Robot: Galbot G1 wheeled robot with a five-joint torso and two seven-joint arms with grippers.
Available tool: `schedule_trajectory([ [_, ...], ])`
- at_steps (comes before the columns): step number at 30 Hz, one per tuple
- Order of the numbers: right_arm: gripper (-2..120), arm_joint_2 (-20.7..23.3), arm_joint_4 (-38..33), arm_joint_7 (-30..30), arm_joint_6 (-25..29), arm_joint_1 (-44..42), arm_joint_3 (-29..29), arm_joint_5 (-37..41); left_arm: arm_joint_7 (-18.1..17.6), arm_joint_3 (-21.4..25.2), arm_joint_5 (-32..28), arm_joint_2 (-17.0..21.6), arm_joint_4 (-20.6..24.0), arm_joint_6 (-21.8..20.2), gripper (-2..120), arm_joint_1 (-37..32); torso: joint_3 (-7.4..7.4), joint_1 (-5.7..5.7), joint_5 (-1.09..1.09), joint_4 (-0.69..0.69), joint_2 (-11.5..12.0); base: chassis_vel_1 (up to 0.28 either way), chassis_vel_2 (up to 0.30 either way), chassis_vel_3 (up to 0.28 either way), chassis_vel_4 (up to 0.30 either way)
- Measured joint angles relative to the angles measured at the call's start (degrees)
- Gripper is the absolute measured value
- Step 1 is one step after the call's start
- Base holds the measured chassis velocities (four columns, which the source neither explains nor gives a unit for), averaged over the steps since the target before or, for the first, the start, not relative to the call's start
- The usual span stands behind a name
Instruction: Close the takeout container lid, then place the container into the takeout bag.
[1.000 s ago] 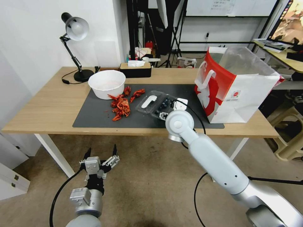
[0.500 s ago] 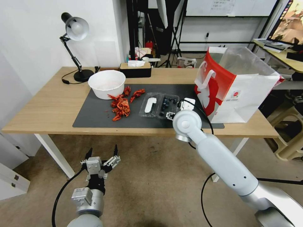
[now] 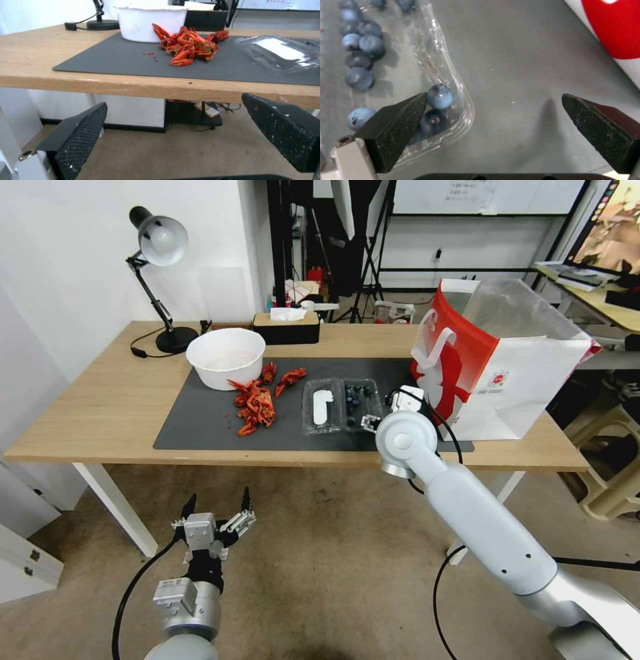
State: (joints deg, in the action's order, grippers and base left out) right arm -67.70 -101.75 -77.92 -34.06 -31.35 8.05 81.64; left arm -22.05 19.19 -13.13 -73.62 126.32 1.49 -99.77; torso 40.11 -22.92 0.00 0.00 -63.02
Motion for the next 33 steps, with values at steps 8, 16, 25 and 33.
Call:
schedule_trajectory([
  [8,100,0.97,-0.08,0.27,-0.06,-0.31,-0.92,-0.06,0.01,-0.17,0.15,-0.01,-0.2,0.22,100,-0.03,0.0,0.0,0.0,0.0,0.0,0.0,0.0,0.0,0.0],
  [16,100,1.9,-0.15,0.8,-0.11,-0.71,-2.0,-0.06,0.03,-0.31,0.32,-0.02,-0.23,0.42,100,-0.08,0.0,0.0,0.0,0.0,0.0,0.0,0.0,0.0,0.0],
  [25,100,4.17,-5.37,9.87,2.37,-2.94,-3.4,-4.94,0.07,-0.3,0.64,-0.18,0.06,0.51,100,-0.37,0.0,0.0,0.0,-0.01,0.0,0.0,0.0,0.0,0.0],
  [33,100,13.61,-14.43,45.86,22.83,-21.44,-10.96,-41.97,0.28,-0.31,0.45,-0.18,1.31,1.12,100,-0.99,-0.01,0.0,0.01,0.04,-0.01,0.0,0.0,0.0,0.0],
])
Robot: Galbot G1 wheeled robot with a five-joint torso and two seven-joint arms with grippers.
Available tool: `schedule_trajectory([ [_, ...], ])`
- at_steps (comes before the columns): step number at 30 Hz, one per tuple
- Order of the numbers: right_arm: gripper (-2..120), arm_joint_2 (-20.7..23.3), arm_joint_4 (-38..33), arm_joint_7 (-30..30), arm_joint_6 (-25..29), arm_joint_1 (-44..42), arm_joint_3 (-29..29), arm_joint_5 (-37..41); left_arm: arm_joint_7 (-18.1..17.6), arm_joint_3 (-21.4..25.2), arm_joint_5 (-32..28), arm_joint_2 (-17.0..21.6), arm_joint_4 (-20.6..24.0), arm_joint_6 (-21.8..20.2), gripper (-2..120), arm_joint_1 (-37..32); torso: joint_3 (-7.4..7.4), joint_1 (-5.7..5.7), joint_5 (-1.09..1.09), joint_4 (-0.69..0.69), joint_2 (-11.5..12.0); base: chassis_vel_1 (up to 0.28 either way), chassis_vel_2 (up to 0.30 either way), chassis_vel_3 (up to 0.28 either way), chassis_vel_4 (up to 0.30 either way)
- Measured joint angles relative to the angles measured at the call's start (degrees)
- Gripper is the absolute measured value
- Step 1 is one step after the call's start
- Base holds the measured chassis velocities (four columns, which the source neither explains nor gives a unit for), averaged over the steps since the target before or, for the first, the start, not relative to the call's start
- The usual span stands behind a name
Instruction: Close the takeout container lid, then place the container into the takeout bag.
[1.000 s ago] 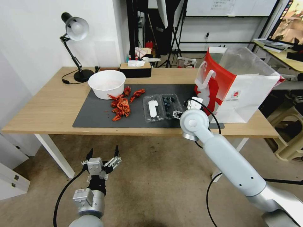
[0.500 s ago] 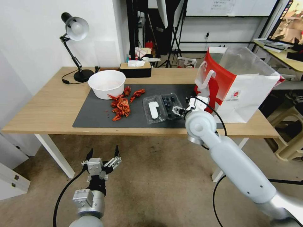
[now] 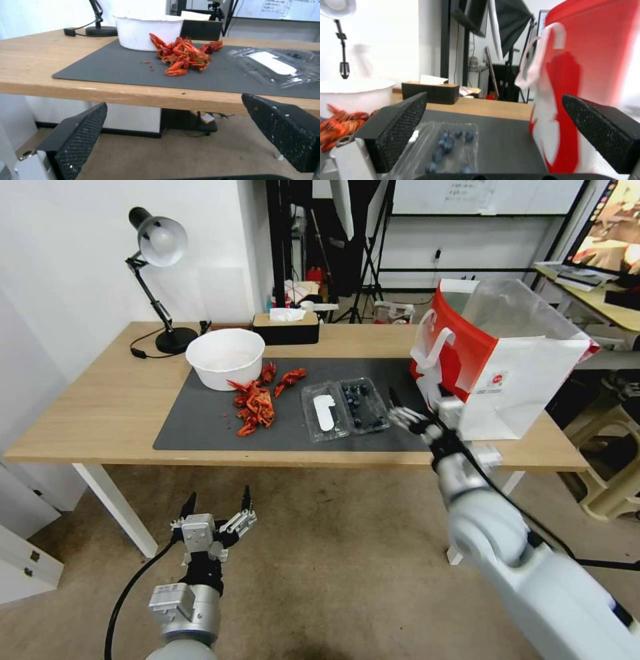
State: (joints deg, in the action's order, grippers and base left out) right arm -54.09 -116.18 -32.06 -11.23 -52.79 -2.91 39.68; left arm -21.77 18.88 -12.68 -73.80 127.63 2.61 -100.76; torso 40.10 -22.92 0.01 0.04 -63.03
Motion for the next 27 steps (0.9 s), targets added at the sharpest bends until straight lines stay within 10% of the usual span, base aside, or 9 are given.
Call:
schedule_trajectory([
  [11,100,-10.04,-5.02,20.56,31.71,-41.05,-21.93,-27.96,0.47,-0.62,-0.91,0.3,0.98,0.55,100,-0.87,0.0,0.01,-0.01,-0.04,-0.01,0.0,0.0,0.0,0.0],
  [27,100,-20.57,-6.03,23.41,35.78,-51.32,-22.77,-32.42,0.9,-1.26,-1.14,0.98,1.03,1.82,100,-1.43,0.01,0.0,-0.02,-0.04,0.0,0.0,0.0,0.0,0.0],
])
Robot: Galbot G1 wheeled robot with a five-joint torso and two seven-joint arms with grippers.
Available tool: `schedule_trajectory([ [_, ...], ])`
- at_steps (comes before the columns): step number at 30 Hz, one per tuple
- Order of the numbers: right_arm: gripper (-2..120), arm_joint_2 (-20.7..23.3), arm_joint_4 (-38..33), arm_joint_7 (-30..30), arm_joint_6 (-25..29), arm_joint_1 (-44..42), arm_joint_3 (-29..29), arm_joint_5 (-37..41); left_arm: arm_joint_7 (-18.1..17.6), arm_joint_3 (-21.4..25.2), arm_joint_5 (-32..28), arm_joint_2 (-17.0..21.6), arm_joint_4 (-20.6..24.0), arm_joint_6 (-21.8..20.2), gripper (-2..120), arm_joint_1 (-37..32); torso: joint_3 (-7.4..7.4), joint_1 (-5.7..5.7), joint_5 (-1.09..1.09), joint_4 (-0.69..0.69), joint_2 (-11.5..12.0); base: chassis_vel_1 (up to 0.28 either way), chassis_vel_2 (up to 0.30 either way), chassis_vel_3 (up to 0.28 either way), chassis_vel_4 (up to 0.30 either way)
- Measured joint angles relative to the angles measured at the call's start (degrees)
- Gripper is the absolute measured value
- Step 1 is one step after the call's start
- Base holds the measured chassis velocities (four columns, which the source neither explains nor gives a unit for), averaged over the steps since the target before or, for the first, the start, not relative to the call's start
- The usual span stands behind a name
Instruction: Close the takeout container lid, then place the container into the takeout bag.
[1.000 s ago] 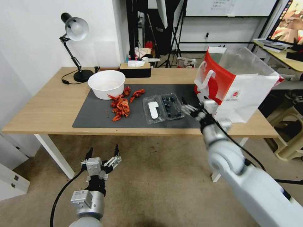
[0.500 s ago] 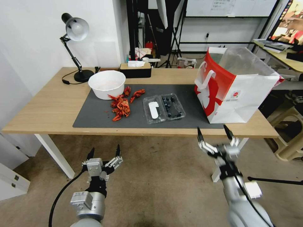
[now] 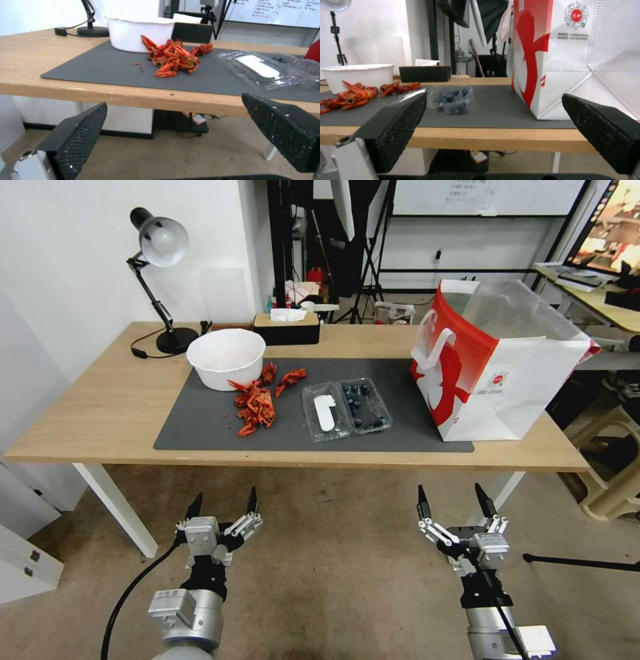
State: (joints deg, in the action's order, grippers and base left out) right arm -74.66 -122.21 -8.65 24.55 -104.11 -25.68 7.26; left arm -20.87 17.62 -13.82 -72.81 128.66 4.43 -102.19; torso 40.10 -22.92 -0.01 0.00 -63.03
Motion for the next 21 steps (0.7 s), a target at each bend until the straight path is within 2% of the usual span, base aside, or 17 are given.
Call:
schedule_trajectory([
  [7,100,-0.69,0.29,-0.19,-0.73,-0.25,1.34,-1.25,-0.25,-0.36,-1.02,-0.24,0.16,-0.21,100,1.22,0.0,0.0,0.0,0.0,0.0,0.0,0.0,0.0,0.0],
  [11,100,-0.44,0.59,-0.21,-1.19,-0.19,1.37,-1.49,-0.4,-1.89,-4.7,-0.31,0.71,-1.28,100,2.57,0.0,0.0,0.01,0.01,0.0,0.0,0.0,0.0,0.0],
  [14,100,1.11,1.22,-0.33,-2.49,1.3,2.13,-1.06,-1.1,-3.77,-11.91,-0.94,1.97,-2.04,100,3.86,0.0,0.0,0.01,0.01,0.0,0.0,0.0,0.0,0.0],
  [15,100,1.11,1.22,-0.33,-2.49,1.3,2.13,-1.06,-1.1,-3.77,-11.91,-0.94,1.97,-2.04,100,3.86,0.0,0.0,0.01,0.01,0.0,0.0,0.0,0.0,0.0],
  [17,100,2.76,1.77,-0.36,-3.53,2.5,3.06,-0.57,-1.34,-4.44,-18.0,-1.36,2.89,-1.73,100,5.33,0.01,0.0,0.02,-0.01,0.0,0.0,0.0,0.0,0.0],
  [18,100,2.76,1.77,-0.36,-3.53,2.5,3.06,-0.57,-1.34,-4.44,-18.0,-1.36,2.89,-1.73,100,5.33,0.01,0.0,0.02,-0.01,0.0,0.0,0.0,0.0,0.0],
  [20,100,3.71,1.92,-0.3,-3.91,2.68,3.22,-0.27,-2.1,-5.07,-26.16,-0.96,3.25,-1.64,100,9.08,0.01,0.0,0.01,-0.01,0.0,0.0,0.0,0.0,0.0],
  [21,100,3.71,1.92,-0.3,-3.91,2.68,3.22,-0.27,-2.1,-5.07,-26.16,-0.96,3.25,-1.64,100,9.08,0.01,0.0,0.01,-0.01,0.0,0.0,0.0,0.0,0.0],
])
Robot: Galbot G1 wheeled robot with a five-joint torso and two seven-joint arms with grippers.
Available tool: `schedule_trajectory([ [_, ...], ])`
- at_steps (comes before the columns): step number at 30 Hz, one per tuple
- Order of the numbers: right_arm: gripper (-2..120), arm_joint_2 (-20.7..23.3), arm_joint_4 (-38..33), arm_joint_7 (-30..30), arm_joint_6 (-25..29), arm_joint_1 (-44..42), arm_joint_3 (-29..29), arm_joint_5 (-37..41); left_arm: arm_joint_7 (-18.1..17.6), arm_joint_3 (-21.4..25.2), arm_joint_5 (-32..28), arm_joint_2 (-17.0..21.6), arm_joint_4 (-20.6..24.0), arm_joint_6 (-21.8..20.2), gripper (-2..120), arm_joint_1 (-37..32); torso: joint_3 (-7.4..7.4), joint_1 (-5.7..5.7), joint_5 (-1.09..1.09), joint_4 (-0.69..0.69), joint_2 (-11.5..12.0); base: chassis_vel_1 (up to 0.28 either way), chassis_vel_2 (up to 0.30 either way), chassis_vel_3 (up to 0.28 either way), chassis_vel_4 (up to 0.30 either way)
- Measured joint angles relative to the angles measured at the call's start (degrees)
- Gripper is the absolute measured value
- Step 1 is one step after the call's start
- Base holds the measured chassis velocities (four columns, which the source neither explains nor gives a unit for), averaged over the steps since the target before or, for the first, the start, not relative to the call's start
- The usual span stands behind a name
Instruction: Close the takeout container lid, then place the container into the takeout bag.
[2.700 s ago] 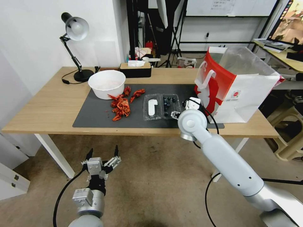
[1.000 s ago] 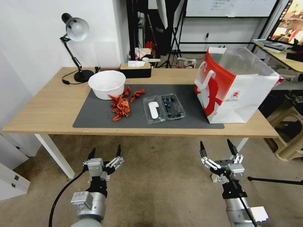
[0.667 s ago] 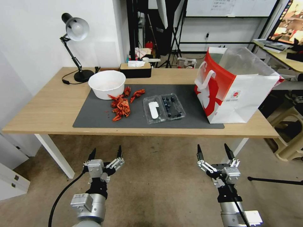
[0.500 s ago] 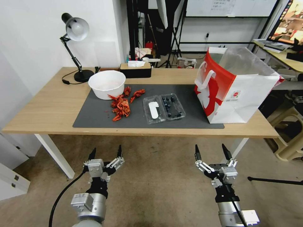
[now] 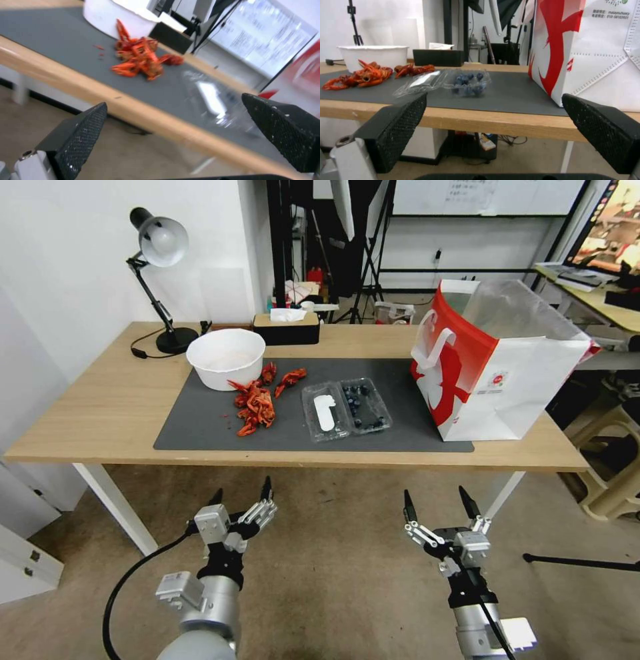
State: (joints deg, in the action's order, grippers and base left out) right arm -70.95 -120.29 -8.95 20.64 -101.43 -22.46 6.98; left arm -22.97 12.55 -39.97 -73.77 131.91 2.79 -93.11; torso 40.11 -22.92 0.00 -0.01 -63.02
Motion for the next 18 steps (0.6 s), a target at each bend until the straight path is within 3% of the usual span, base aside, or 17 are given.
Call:
schedule_trajectory([
  [1,100,0.25,0.0,0.18,-0.01,-0.32,-0.26,0.15,-0.91,-0.47,-6.18,0.47,0.15,-0.07,100,2.7,0.0,0.0,0.0,0.02,0.0,0.0,0.0,0.0,0.0],
  [2,100,0.25,0.0,0.18,-0.01,-0.32,-0.26,0.15,-0.91,-0.47,-6.18,0.47,0.15,-0.07,100,2.7,0.0,0.0,0.0,0.02,0.0,0.0,0.0,0.0,0.0],
  [4,100,0.29,-0.02,0.51,0.16,-0.87,-0.81,0.25,-2.62,-1.3,-15.37,1.01,0.54,-0.77,100,6.59,0.0,0.0,0.0,0.02,0.0,0.0,0.0,0.0,0.0],
  [6,100,0.24,-0.04,0.55,0.21,-1.01,-0.95,0.26,-3.24,-1.72,-18.15,1.1,0.6,-0.97,100,7.7,0.0,0.0,0.0,0.02,0.0,0.0,0.0,0.0,0.0],
  [9,100,-0.32,-0.13,0.68,0.36,-1.63,-1.45,0.02,-6.28,-4.85,-28.2,1.11,-0.18,-2.09,100,13.18,0.0,0.0,0.01,0.02,0.0,0.0,0.0,0.0,0.0],
  [18,100,-2.02,-0.07,0.61,0.41,-2.28,-1.8,-1.72,-8.6,-13.01,-32.68,-0.28,-7.98,-1.23,100,24.61,0.0,0.0,0.0,0.01,0.0,0.0,0.0,0.0,0.0],
])
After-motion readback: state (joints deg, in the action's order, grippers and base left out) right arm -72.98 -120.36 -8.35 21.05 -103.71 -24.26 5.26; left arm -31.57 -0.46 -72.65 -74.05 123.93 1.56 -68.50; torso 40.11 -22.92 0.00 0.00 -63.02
